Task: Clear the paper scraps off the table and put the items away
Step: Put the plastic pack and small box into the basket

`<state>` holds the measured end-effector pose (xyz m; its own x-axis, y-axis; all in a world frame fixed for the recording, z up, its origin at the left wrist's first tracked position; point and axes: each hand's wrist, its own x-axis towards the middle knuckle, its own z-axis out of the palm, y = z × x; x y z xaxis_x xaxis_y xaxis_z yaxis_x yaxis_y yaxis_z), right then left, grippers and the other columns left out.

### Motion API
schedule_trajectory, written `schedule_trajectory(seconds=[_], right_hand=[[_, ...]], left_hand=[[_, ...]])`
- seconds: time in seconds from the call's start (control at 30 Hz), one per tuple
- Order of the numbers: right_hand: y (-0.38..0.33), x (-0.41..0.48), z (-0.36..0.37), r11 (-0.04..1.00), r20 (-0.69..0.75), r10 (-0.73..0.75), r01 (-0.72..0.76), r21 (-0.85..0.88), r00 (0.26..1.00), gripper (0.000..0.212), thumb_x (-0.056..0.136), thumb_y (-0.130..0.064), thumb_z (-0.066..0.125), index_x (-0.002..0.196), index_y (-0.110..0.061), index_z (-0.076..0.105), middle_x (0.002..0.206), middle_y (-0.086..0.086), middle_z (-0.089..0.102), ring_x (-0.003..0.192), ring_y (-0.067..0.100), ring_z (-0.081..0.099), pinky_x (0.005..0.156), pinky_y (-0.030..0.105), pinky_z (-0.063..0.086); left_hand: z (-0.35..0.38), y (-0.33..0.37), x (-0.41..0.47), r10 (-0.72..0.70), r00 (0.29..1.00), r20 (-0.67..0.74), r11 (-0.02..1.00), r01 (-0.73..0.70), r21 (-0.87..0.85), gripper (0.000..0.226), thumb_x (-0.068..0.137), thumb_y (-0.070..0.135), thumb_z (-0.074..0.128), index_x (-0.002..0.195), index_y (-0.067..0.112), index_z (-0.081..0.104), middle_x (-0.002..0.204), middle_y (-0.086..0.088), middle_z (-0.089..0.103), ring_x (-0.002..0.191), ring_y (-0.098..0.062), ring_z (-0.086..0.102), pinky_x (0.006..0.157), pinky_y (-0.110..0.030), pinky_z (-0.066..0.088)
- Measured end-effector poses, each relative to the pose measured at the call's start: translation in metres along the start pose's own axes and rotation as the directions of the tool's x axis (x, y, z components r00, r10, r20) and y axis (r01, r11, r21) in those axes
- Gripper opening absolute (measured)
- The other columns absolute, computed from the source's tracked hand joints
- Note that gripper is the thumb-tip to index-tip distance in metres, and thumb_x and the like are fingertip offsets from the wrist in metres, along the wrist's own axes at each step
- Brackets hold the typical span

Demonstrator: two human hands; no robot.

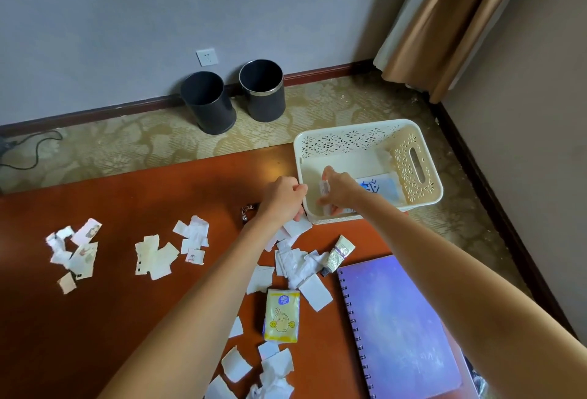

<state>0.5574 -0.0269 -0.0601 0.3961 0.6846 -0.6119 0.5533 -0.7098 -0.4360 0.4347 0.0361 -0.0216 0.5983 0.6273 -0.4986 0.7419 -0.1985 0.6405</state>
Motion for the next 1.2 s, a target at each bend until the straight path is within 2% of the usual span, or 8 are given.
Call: schedule_trajectory(seconds=[0.17, 0.37, 0.57, 0.7, 0.8, 0.9, 1.07, 1.2], right_hand=[[0.003, -0.004, -0.006, 0.999, -0.05, -0.018, 0.016, -0.046, 0.999, 0.052, 0.087, -0.017, 0.064, 0.13, -0.003, 0.037, 0.113, 0.022, 0.061, 0.076, 0.032, 0.067, 0.067, 0.03, 0.053], [-0.002, -0.023, -0.01, 0.992, -0.269, 0.017, -0.05, -0.117, 0.963, 0.035, 0.092, -0.005, 0.047, 0.126, -0.001, 0.042, 0.11, 0.024, 0.061, 0.097, 0.037, 0.061, 0.076, 0.039, 0.048], [-0.028, -0.098, 0.033, 0.957, -0.705, -0.09, 0.256, 0.133, 0.704, 0.025, 0.085, 0.001, 0.046, 0.109, 0.003, 0.052, 0.097, 0.022, 0.064, 0.081, 0.039, 0.059, 0.064, 0.041, 0.042], [-0.019, -0.136, 0.107, 0.937, -0.578, -0.054, 0.242, 0.254, 0.814, 0.022, 0.083, -0.001, 0.044, 0.102, 0.002, 0.055, 0.091, 0.022, 0.064, 0.08, 0.039, 0.059, 0.06, 0.035, 0.037], [-0.004, -0.142, 0.152, 0.945, -0.244, 0.104, -0.019, 0.327, 0.964, 0.022, 0.085, -0.002, 0.045, 0.104, 0.0, 0.057, 0.097, 0.025, 0.067, 0.075, 0.032, 0.056, 0.06, 0.032, 0.036], [-0.001, -0.146, 0.174, 0.939, -0.084, 0.138, -0.104, 0.328, 0.987, 0.022, 0.085, -0.005, 0.045, 0.102, 0.003, 0.058, 0.101, 0.022, 0.067, 0.086, 0.034, 0.063, 0.067, 0.038, 0.054], [-0.002, -0.139, 0.155, 0.934, -0.148, 0.062, -0.005, 0.358, 0.987, 0.024, 0.086, -0.005, 0.045, 0.096, 0.004, 0.066, 0.092, 0.025, 0.07, 0.082, 0.038, 0.066, 0.07, 0.042, 0.055], [0.005, -0.113, 0.121, 0.888, -0.413, 0.302, -0.097, 0.449, 0.859, 0.022, 0.086, -0.012, 0.047, 0.097, -0.001, 0.062, 0.099, 0.021, 0.068, 0.093, 0.038, 0.063, 0.073, 0.036, 0.05]], left_hand=[[-0.005, -0.001, -0.007, -0.024, 0.999, -0.032, 0.998, 0.022, -0.056, 0.035, 0.099, 0.028, 0.035, 0.08, 0.005, 0.054, 0.059, -0.001, 0.055, 0.047, -0.012, 0.05, 0.041, -0.016, 0.04], [-0.009, -0.011, -0.022, -0.047, 0.996, -0.069, 0.997, 0.043, -0.072, 0.028, 0.098, 0.02, 0.036, 0.092, 0.004, 0.058, 0.068, -0.003, 0.057, 0.051, -0.011, 0.051, 0.046, -0.018, 0.042], [0.008, -0.064, -0.063, -0.157, 0.986, -0.052, 0.987, 0.154, -0.052, 0.018, 0.094, 0.019, 0.047, 0.095, 0.007, 0.06, 0.092, -0.015, 0.068, 0.071, -0.025, 0.066, 0.064, -0.027, 0.05], [0.036, -0.104, -0.097, -0.288, 0.956, 0.05, 0.958, 0.288, 0.002, 0.029, 0.09, 0.021, 0.055, 0.113, 0.003, 0.056, 0.116, -0.014, 0.063, 0.106, -0.032, 0.061, 0.087, -0.037, 0.052], [0.051, -0.119, -0.113, -0.292, 0.954, 0.071, 0.955, 0.287, 0.071, 0.028, 0.088, 0.018, 0.056, 0.112, 0.004, 0.058, 0.119, -0.011, 0.063, 0.11, -0.029, 0.06, 0.084, -0.033, 0.05], [0.055, -0.12, -0.119, -0.299, 0.953, 0.056, 0.954, 0.3, -0.017, 0.024, 0.088, 0.017, 0.059, 0.109, 0.006, 0.064, 0.115, -0.01, 0.066, 0.108, -0.026, 0.062, 0.079, -0.028, 0.049], [0.048, -0.123, -0.115, -0.328, 0.944, 0.044, 0.92, 0.33, -0.21, 0.025, 0.088, 0.021, 0.062, 0.109, 0.008, 0.065, 0.112, -0.01, 0.067, 0.105, -0.024, 0.064, 0.084, -0.03, 0.051], [0.035, -0.116, -0.105, -0.292, 0.956, -0.04, 0.911, 0.265, -0.317, 0.018, 0.091, 0.022, 0.058, 0.104, 0.011, 0.057, 0.112, -0.008, 0.06, 0.107, -0.024, 0.062, 0.075, -0.029, 0.054]])
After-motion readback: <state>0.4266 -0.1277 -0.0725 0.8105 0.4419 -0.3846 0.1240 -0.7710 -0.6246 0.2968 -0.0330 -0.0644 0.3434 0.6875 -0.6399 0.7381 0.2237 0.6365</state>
